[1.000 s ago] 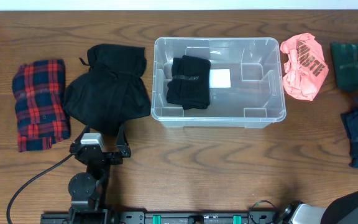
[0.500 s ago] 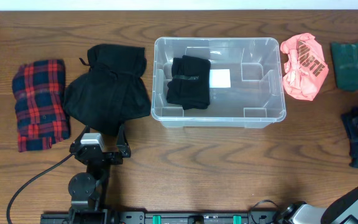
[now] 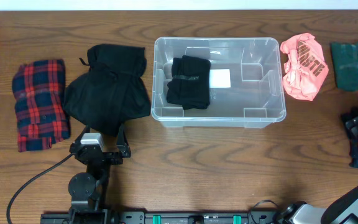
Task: Pack container
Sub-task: 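Move the right gripper back to the second dark garment and grasp it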
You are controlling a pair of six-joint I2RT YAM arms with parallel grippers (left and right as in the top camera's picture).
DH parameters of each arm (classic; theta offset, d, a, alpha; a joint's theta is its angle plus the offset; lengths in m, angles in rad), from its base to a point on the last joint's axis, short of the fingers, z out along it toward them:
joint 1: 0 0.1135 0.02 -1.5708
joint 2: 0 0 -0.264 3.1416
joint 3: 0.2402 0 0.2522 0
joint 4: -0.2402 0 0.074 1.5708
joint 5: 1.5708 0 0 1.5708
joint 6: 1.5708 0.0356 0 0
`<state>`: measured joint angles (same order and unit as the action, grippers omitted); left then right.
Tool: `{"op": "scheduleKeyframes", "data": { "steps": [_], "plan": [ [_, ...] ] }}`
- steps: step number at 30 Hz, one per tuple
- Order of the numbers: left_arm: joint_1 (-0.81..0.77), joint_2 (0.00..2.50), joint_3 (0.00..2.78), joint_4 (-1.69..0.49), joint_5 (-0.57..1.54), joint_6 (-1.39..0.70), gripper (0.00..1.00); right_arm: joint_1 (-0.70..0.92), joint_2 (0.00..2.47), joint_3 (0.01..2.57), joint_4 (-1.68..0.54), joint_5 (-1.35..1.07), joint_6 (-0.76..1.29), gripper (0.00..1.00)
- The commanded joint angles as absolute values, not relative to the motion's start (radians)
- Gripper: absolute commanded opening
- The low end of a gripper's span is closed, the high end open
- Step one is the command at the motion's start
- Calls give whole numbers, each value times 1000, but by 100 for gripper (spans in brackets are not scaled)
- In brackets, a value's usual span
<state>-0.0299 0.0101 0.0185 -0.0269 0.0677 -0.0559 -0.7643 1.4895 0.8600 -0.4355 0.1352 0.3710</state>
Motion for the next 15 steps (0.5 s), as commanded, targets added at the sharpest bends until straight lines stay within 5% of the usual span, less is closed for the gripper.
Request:
{"op": "scheduleKeyframes", "data": {
  "steps": [1,15],
  "plan": [
    [-34,4,4,-64,75,-54,98,-823,1481,854,-450,132,441,99],
    [-34,4,4,-64,75,-54,98,-1046,1535,854,-391,-122,504,99]
  ]
}}
